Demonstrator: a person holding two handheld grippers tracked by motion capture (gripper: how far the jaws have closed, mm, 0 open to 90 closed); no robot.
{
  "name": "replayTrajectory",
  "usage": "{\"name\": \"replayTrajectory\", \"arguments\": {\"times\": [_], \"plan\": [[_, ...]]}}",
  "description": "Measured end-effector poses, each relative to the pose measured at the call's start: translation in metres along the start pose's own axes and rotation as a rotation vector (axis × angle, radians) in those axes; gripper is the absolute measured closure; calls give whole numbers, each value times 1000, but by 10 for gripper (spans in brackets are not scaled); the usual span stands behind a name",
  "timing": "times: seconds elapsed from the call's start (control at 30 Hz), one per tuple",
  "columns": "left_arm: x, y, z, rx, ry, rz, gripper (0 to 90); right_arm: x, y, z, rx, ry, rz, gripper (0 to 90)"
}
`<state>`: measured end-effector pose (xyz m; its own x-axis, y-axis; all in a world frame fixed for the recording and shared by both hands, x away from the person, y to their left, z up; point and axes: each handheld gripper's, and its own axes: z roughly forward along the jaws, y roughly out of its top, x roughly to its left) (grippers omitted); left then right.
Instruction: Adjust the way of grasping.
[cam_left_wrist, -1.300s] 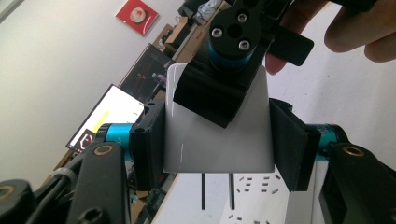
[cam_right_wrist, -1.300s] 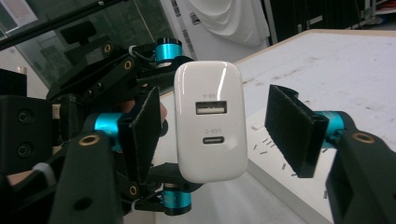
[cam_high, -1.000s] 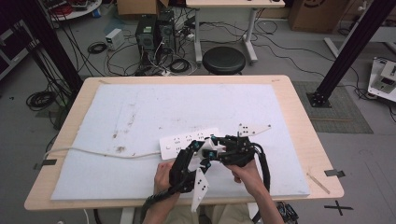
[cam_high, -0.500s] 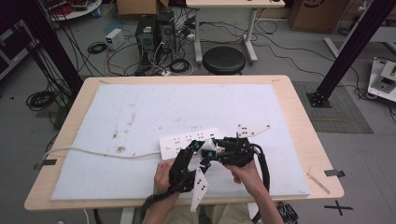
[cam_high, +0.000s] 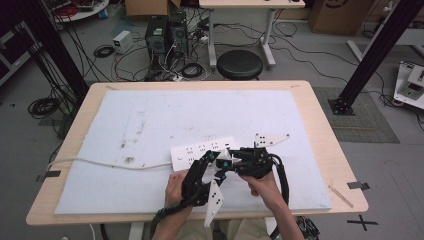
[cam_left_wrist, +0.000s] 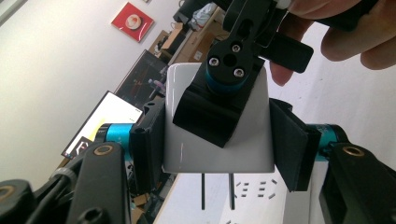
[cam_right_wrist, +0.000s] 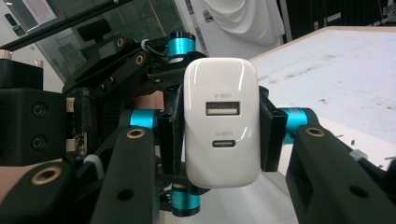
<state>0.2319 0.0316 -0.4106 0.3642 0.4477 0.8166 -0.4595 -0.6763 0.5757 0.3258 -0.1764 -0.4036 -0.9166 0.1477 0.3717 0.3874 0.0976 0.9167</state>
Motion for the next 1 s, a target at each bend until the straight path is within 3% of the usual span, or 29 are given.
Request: {"name": "replayTrajectory", "arguments": {"times": [1.0], "plan": [[2,-6,1,5,-49,-35,419,-2,-3,3,25,-6,26,632]]}}
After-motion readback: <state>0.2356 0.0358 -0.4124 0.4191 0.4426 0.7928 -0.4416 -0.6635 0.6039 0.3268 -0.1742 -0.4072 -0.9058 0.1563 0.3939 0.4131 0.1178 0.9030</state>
